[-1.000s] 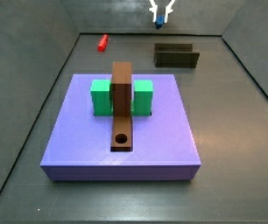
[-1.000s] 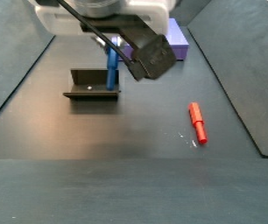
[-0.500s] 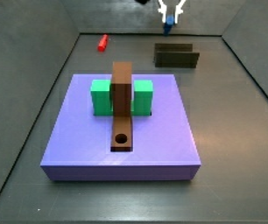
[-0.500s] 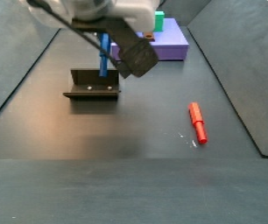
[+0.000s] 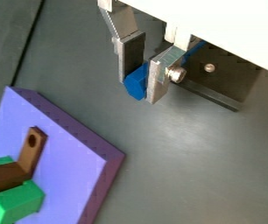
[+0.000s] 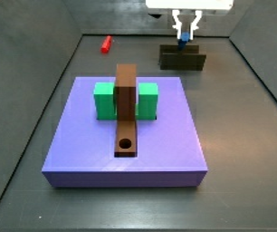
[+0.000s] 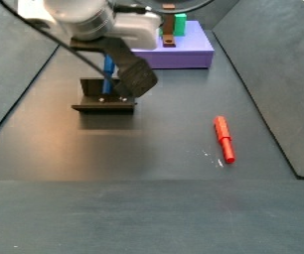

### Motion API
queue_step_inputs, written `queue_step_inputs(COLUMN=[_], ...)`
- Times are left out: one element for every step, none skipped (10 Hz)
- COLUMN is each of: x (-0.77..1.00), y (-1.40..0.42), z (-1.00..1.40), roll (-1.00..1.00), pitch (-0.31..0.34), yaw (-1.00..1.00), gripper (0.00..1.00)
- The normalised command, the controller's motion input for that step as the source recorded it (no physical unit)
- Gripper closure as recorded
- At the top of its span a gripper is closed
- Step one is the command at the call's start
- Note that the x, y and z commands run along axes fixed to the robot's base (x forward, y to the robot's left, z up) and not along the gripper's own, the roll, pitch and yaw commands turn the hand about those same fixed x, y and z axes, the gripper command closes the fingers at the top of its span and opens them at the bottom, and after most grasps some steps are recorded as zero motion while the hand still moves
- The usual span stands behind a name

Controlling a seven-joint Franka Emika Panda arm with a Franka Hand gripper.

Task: Pick up the blue object. Move up. Place the blue object on the fixture. Regrasp the blue object. Move to above the board. Insert the blue object.
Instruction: Place the blue object on the fixture.

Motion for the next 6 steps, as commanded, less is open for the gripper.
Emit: queue_step_inputs(x=[0.17, 0.01, 0.08, 0.02, 0.08, 0.00], y=[0.25, -0.03, 0.00, 0.00, 0.00, 0.00], z=[-0.13, 0.00, -0.15, -0.35, -0.36, -0.38], roll=[0.13, 0.00, -0.08, -0.11, -0.17, -0.18], pitch=[0.003, 0.000, 0.000, 0.000, 0.000, 0.000], yaw=[0.09, -0.01, -0.13, -0.04, 0.00, 0.00], gripper=[1.00, 1.00, 1.00, 1.00, 1.00, 1.00])
